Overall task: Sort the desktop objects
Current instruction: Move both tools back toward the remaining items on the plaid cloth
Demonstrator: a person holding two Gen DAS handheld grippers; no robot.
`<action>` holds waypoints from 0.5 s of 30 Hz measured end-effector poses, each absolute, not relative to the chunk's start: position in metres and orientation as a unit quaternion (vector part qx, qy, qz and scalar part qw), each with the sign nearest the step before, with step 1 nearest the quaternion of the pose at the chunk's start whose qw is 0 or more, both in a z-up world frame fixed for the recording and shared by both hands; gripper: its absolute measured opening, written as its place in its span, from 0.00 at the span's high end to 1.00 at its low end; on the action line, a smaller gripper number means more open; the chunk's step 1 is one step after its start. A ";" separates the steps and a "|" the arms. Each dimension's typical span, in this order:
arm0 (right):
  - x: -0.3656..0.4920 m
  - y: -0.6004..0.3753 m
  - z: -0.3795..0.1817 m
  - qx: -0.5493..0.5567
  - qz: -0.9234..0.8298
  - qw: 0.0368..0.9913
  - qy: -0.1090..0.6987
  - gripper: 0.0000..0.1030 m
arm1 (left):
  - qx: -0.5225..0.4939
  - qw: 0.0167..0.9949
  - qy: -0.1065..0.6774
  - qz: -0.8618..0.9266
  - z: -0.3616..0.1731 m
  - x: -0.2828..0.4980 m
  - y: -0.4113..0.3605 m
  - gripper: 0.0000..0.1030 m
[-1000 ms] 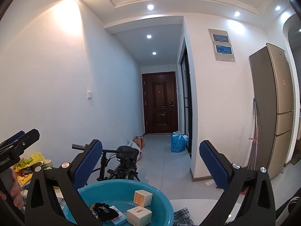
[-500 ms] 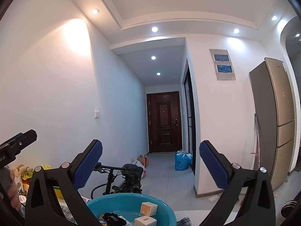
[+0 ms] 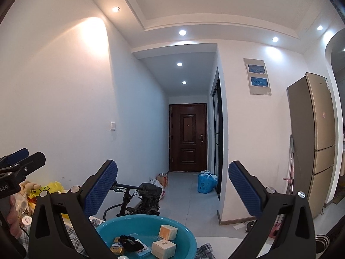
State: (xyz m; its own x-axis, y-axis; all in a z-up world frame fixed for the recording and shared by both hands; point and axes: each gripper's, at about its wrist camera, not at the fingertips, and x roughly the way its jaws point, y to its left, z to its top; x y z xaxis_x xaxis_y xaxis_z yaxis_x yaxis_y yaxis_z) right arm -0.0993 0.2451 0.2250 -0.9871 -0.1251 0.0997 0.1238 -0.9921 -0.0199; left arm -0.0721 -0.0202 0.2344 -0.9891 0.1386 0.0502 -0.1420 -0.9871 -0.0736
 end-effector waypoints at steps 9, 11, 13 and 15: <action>-0.067 0.250 0.231 -0.049 -0.997 0.056 0.012 0.00 | 0.013 0.072 -0.041 0.997 0.239 -0.041 -0.022 0.00; -0.061 0.251 0.232 -0.047 -0.997 0.054 0.012 0.00 | 0.011 0.067 -0.039 0.997 0.239 -0.035 -0.022 0.00; -0.055 0.251 0.231 -0.044 -0.998 0.052 0.014 0.00 | 0.007 0.063 -0.040 0.997 0.238 -0.029 -0.025 0.00; -0.049 0.253 0.230 -0.041 -0.998 0.049 0.014 0.00 | 0.001 0.060 -0.041 0.997 0.235 -0.025 -0.026 0.00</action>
State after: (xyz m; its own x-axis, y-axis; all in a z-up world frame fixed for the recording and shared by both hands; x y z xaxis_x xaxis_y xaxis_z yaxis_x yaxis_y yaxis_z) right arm -0.0492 0.2532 0.2296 -0.9919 -0.0982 0.0807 0.0959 -0.9949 -0.0316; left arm -0.0246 -0.0259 0.2354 -0.9928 0.1198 0.0063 -0.1199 -0.9894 -0.0821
